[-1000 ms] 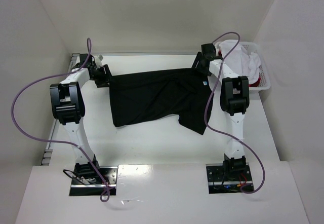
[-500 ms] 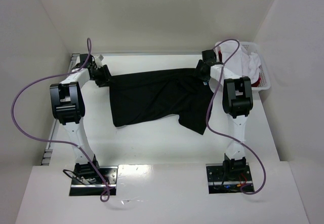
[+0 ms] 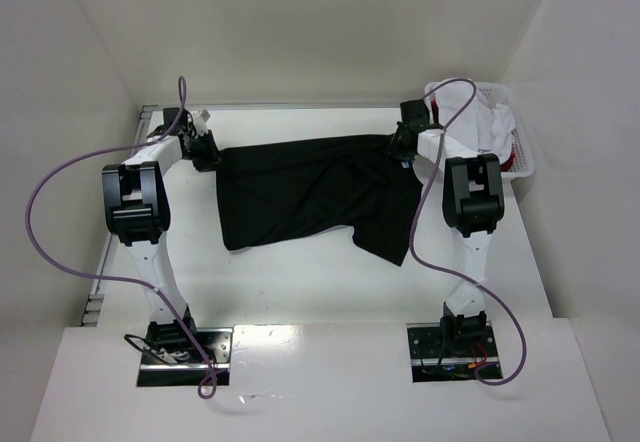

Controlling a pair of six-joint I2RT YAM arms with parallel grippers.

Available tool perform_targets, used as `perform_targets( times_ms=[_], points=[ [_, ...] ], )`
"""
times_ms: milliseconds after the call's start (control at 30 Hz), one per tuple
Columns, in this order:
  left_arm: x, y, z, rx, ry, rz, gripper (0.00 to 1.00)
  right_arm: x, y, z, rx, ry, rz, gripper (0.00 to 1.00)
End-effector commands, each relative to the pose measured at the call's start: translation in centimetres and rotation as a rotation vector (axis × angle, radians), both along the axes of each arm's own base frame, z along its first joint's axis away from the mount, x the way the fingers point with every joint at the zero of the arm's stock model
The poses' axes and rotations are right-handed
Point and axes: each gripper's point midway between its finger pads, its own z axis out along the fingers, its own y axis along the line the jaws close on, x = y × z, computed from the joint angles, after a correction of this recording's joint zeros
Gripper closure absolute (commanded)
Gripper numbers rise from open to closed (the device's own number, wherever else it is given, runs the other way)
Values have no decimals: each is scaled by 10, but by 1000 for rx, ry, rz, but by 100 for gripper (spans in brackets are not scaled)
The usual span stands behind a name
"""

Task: Fold and stack the t-shirts
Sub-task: Fold the flattened tshirt in 1/3 of the way

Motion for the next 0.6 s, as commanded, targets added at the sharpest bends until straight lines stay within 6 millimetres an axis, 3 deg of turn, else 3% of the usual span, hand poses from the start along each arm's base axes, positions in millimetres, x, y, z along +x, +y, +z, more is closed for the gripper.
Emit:
perform_targets(
  times_ms=[0, 133, 200, 367, 567],
  points=[
    [-1, -3, -2, -20, -5, -7, 95, 7, -1, 37, -10, -84, -16, 88],
    [-1, -3, -2, -20, -4, -7, 100, 6, -6, 45, -27, -96, -32, 97],
    [-1, -2, -7, -13, 6, -2, 100, 7, -10, 59, -43, -124, -50, 100],
    [-4, -4, -12, 2, 17, 0, 100, 7, -16, 75, -62, -150, -71, 100],
    [-3, -1, -9, 19, 10, 10, 100, -15, -28, 71, -90, -118, -86, 100]
  ],
)
